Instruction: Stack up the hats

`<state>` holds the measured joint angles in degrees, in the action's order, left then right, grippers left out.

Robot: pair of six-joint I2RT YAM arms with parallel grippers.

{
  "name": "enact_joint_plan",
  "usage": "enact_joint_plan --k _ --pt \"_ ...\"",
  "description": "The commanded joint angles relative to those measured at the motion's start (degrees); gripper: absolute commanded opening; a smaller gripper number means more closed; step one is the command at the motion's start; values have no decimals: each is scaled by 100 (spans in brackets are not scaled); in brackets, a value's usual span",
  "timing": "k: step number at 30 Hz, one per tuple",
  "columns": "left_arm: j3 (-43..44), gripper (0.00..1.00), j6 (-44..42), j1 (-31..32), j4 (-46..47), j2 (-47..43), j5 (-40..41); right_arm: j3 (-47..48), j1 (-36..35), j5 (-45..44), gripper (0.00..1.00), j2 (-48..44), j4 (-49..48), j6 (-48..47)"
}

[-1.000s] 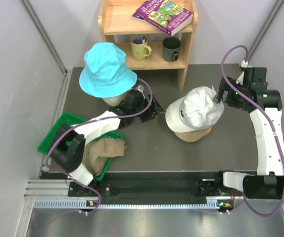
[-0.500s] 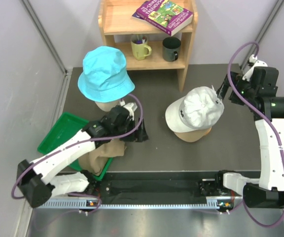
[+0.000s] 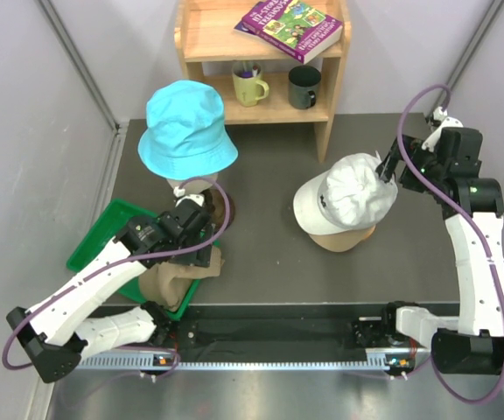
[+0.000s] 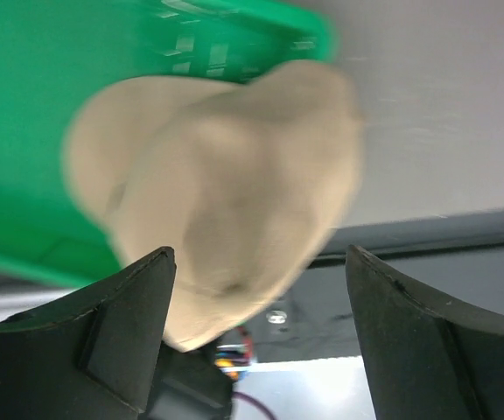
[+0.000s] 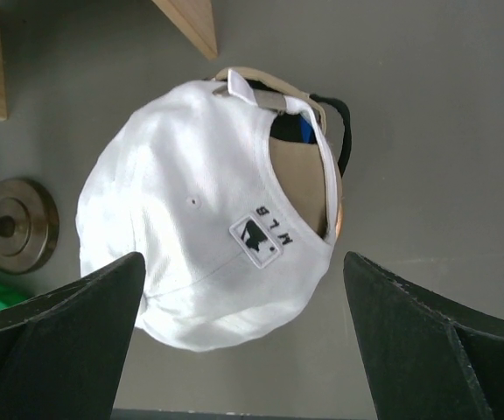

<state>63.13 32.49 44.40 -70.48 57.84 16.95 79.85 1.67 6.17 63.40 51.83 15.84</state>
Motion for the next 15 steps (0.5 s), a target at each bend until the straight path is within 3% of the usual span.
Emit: enact_joint_plan --k 1,5,12,15 --pt "190 83 169 7 -897 -63 1196 -84 26 103 95 -266 -305 95" --pt "15 82 232 7 -854 7 1214 -110 26 86 95 -293 -253 86" --pt "-467 69 301 -2 -406 131 477 21 26 42 95 -266 -139 43" --pt "-749 53 450 -2 -291 148 195 74 26 15 95 -266 -86 34"
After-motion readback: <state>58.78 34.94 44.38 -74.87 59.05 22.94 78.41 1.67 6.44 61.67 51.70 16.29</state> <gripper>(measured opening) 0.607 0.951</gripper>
